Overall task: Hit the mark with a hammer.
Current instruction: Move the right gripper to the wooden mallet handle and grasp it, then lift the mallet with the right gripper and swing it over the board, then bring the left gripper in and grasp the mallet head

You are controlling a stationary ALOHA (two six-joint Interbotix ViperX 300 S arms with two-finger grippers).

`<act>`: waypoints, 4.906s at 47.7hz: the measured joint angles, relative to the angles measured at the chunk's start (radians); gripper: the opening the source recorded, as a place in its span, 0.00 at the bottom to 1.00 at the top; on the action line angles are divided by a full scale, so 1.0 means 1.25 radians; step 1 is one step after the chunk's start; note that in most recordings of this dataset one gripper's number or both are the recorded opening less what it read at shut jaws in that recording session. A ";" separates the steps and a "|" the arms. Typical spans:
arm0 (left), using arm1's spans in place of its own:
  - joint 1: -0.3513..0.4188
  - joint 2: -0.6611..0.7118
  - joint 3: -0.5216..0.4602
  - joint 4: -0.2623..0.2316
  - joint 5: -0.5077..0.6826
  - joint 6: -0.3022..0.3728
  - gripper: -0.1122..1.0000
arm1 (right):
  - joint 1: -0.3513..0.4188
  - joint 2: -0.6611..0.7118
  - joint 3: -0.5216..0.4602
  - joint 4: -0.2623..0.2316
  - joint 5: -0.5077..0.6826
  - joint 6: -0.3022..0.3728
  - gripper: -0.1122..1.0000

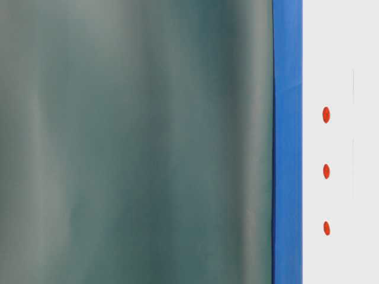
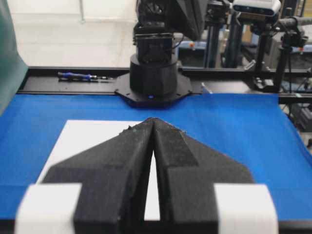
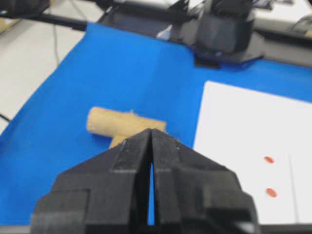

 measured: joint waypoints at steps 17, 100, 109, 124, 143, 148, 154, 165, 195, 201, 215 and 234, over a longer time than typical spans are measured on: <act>0.000 0.000 0.001 -0.001 -0.001 -0.002 0.10 | 0.009 0.237 -0.076 0.000 -0.013 0.101 0.60; 0.000 0.000 0.023 -0.002 0.000 -0.007 0.10 | 0.093 0.854 -0.351 0.201 -0.207 0.090 0.19; 0.000 -0.001 0.023 -0.002 0.000 -0.007 0.10 | 0.091 0.769 -0.347 0.201 -0.168 0.043 0.19; 0.000 -0.007 0.025 -0.002 -0.001 -0.007 0.10 | 0.049 0.614 -0.347 0.200 -0.054 -0.017 0.19; 0.000 -0.009 0.023 -0.002 0.004 -0.009 0.10 | 0.006 0.541 -0.347 0.200 -0.027 -0.032 0.19; 0.000 -0.009 0.023 -0.002 0.007 -0.009 0.10 | -0.023 0.540 -0.347 0.200 -0.026 -0.036 0.19; 0.000 -0.009 0.023 -0.002 0.010 -0.009 0.10 | -0.081 0.534 -0.339 0.184 -0.025 -0.040 0.19; 0.000 -0.009 0.023 -0.002 0.011 -0.009 0.10 | -0.162 0.508 -0.315 0.157 -0.025 -0.090 0.19; 0.000 -0.009 0.023 -0.002 0.012 -0.010 0.10 | -0.184 0.506 -0.312 0.142 -0.135 -0.493 0.19; 0.000 -0.009 0.023 -0.002 0.012 -0.010 0.10 | -0.184 0.504 -0.306 0.144 -0.179 -0.619 0.19; 0.000 -0.009 0.023 -0.002 0.012 -0.010 0.10 | -0.185 0.470 -0.268 0.172 -0.313 -0.903 0.19; 0.000 -0.009 0.023 -0.007 0.013 -0.020 0.10 | -0.185 0.465 -0.254 0.210 -0.325 -0.966 0.19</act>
